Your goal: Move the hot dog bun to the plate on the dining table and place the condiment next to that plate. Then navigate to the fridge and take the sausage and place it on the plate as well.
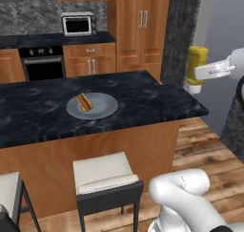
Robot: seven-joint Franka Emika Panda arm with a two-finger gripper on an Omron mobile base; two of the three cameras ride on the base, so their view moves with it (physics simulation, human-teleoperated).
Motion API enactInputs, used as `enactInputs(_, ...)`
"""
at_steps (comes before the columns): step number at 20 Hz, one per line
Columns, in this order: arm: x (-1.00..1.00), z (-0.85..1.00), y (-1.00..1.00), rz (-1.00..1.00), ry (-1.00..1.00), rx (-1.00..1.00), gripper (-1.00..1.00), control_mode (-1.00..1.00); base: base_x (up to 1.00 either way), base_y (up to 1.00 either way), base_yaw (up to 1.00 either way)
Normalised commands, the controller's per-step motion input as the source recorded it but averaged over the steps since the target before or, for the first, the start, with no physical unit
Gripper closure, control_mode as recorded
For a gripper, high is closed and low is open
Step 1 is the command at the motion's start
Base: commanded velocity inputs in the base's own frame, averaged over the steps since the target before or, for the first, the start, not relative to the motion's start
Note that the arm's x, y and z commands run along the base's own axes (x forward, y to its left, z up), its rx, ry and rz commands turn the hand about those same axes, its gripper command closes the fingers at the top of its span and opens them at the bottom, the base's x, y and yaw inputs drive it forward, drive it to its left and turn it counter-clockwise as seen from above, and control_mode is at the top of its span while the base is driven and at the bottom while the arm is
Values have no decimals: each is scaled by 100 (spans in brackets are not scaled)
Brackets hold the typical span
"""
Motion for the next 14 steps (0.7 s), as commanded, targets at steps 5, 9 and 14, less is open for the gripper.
enactInputs(5, 99, -78, -11, 51, 2, 4, 100, -100, 0, 0, 0)
enactInputs(9, 100, -63, 19, 43, 0, 2, 100, -100, 0, 0, 0)
enactInputs(14, 100, -69, 36, 26, 0, 0, 100, -100, 0, 0, 0)
